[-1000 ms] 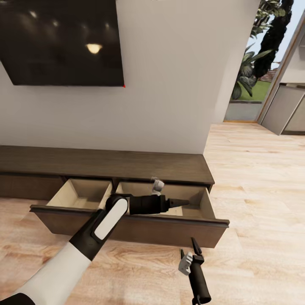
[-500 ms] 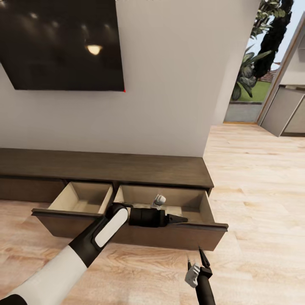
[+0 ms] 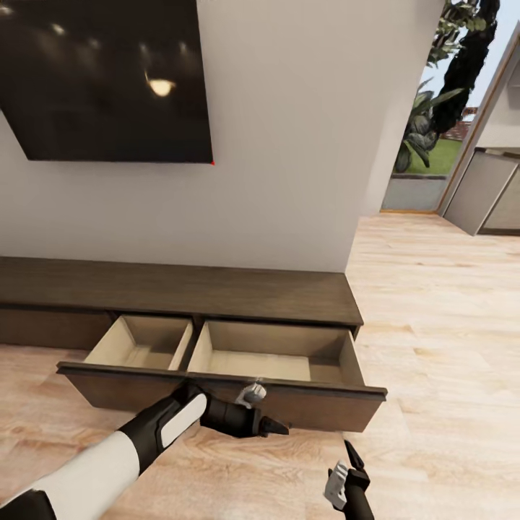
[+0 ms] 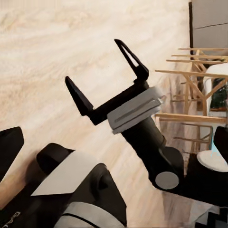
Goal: Place each of the two pumpkins and all three candles from the living room inside a cabinet in the living room (use any cabinet), then make sure every cabinet is closed, and position the cauldron so it is next to a table in the living room.
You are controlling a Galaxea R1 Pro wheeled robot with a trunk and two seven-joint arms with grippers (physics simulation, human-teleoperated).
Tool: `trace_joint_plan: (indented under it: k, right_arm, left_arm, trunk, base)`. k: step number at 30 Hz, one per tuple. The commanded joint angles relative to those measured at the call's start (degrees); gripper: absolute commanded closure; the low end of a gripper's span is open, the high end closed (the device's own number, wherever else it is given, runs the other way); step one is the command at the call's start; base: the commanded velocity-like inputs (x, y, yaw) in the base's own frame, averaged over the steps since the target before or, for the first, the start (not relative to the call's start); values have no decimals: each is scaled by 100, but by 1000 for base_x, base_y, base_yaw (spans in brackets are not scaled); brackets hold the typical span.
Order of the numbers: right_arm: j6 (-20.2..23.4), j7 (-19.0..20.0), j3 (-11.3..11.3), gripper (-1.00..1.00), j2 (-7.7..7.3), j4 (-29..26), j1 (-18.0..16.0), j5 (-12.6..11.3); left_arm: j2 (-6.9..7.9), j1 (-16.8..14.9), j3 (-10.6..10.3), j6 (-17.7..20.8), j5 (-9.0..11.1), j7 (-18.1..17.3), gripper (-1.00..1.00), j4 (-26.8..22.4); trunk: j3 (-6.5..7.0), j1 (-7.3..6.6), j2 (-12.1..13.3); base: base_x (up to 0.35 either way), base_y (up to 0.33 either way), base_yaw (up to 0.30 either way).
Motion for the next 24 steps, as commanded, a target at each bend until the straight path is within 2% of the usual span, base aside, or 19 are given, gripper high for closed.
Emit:
trace_joint_plan:
  k: [1, 7, 11, 13, 14, 18, 19, 21, 24]
  right_arm:
    - [0, 5, 2, -100, -24, 0, 18, 5]
    - [0, 38, 2, -100, -92, 0, 70, 13]
    - [0, 167, 2, -100, -122, 0, 81, 1]
    - [0, 436, 2, -100, -168, 0, 88, 5]
    - [0, 683, 2, -100, -180, 0, 96, 6]
    - [0, 1096, -7, -100, -171, 0, 99, 5]
    - [5, 1383, -47, -100, -166, 0, 103, -1]
    - [7, 1706, -206, -100, -168, -4, 105, -12]
    - [9, 2082, -688, -100, -169, -17, 105, -2]
  left_arm:
    - [-5, -1, -66, 3, 17, -2, -100, 123]
    - [-20, -1, -308, -52, 19, -2, -100, 748]
    - [-30, 6, -375, -529, 24, -3, -100, 1319]
    - [-56, 21, -414, -771, 27, -3, -100, 1782]
    - [-118, 80, -626, -972, 23, -3, -100, 2163]
    - [-162, 206, -1120, -1510, 42, 4, -100, 2619]
    - [-165, 281, -1214, -1636, 45, 5, -100, 2841]
    - [-163, 349, -1256, -1713, 46, 5, -100, 3045]
    - [-162, 446, -1277, -1999, 43, 5, -100, 3277]
  trunk:
    - [19, -23, 41]
    - [127, -155, 282]
    - [198, -242, 442]
    - [234, -286, 523]
    - [252, -308, 563]
    - [324, -396, 723]
    - [342, -418, 763]
    - [378, -462, 844]
    - [432, -528, 964]
  base:
    - [0, 0, 0]
    - [0, 0, 0]
    - [0, 0, 0]
    - [0, 0, 0]
    - [0, 0, 0]
    - [0, 0, 0]
    - [0, 0, 0]
    - [0, 0, 0]
    - [0, 0, 0]
